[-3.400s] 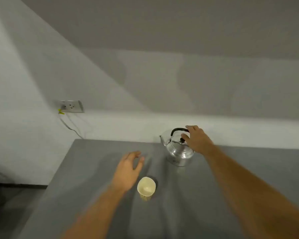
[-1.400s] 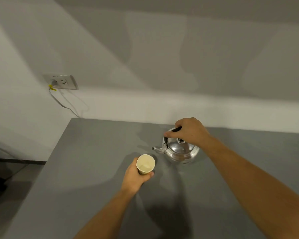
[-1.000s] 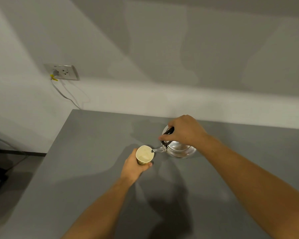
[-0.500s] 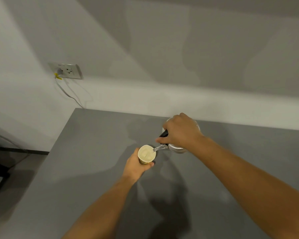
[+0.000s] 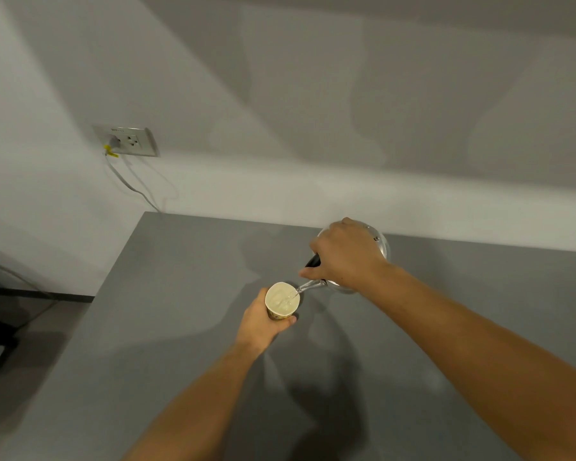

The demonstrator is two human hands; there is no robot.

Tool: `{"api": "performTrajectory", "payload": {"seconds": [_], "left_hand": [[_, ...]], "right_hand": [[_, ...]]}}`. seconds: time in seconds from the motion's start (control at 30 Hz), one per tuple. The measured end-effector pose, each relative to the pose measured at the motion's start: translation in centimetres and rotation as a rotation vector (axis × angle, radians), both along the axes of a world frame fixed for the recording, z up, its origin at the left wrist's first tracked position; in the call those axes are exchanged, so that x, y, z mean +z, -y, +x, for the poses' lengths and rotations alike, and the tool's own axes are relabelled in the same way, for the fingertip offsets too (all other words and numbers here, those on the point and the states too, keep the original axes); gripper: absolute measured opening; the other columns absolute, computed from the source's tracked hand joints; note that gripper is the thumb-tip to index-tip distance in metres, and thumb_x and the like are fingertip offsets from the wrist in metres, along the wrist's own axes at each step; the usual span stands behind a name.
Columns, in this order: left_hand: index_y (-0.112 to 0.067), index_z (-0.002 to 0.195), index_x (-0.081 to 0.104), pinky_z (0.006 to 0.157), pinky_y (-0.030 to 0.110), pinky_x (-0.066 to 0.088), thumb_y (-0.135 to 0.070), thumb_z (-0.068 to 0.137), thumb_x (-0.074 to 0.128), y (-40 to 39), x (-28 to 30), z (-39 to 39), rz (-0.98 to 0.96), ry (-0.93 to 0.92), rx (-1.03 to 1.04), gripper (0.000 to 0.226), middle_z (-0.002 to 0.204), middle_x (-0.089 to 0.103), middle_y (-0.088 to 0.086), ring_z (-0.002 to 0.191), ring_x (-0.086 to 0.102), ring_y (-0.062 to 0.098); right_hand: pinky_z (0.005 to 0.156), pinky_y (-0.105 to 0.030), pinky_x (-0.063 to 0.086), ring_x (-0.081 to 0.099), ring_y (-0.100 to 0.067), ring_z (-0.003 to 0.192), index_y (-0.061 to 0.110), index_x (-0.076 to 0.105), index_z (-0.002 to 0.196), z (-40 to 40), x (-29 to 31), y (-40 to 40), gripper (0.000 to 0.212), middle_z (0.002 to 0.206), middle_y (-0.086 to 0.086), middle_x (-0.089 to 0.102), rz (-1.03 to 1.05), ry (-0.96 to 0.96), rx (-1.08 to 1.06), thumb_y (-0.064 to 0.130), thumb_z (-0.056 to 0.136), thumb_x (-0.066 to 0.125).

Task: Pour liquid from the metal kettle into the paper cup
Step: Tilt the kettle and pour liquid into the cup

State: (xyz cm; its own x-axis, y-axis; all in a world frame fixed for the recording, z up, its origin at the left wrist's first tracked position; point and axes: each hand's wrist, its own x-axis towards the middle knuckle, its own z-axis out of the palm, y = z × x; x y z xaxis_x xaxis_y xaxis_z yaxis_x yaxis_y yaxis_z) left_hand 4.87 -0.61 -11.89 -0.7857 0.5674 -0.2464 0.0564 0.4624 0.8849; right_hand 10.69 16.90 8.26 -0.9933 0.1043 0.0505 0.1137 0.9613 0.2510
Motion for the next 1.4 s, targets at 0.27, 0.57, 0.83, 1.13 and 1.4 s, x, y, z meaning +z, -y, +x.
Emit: {"api": "performTrajectory", "payload": {"seconds": [0.27,0.57,0.83,1.13,1.4], "left_hand": [[-0.04,0.109,0.056,0.068,0.002,0.043,-0.028,0.066,0.094,-0.01,-0.1,-0.05,-0.003,0.013,-0.002,0.058,0.1,0.072,-0.017,0.089,0.061,-0.016],[-0.032,0.114,0.059,0.067,0.003,0.043,-0.029,0.067,0.093,0.0,-0.12,-0.11,-0.011,0.011,-0.009,0.058,0.102,0.072,-0.014,0.088,0.062,-0.014],[-0.034,0.113,0.058,0.067,0.002,0.043,-0.029,0.067,0.093,0.04,-0.06,-0.19,-0.016,0.011,-0.005,0.058,0.101,0.072,-0.014,0.087,0.061,-0.015],[-0.034,0.112,0.058,0.067,0.001,0.042,-0.029,0.067,0.093,0.05,0.05,-0.15,-0.014,0.004,-0.002,0.058,0.1,0.072,-0.014,0.087,0.061,-0.015],[-0.034,0.109,0.057,0.066,0.002,0.042,-0.029,0.067,0.093,0.1,0.14,-0.15,-0.007,0.006,-0.01,0.056,0.098,0.071,-0.013,0.084,0.062,-0.014]], "right_hand": [[0.07,-0.033,0.024,0.045,-0.022,0.066,0.022,0.053,0.065,-0.03,0.13,0.02,0.048,0.065,0.0,0.06,0.017,-0.005,0.022,0.067,0.08,0.054],[0.071,-0.033,0.025,0.046,-0.022,0.068,0.021,0.052,0.066,-0.01,0.66,0.21,0.048,0.067,0.001,0.059,0.03,0.002,0.027,0.066,0.083,0.053],[0.075,-0.035,0.032,0.05,-0.023,0.072,0.02,0.053,0.068,-0.12,0.75,0.3,0.048,0.068,-0.001,0.059,0.03,0.025,0.019,0.066,0.083,0.054],[0.071,-0.033,0.026,0.045,-0.022,0.069,0.021,0.05,0.066,-0.2,0.66,0.41,0.049,0.064,0.001,0.051,0.038,0.021,0.033,0.067,0.083,0.054],[0.067,-0.032,0.021,0.046,-0.02,0.069,0.022,0.051,0.067,-0.23,0.76,0.44,0.048,0.068,0.0,0.058,0.064,0.008,0.035,0.067,0.083,0.054]]}}
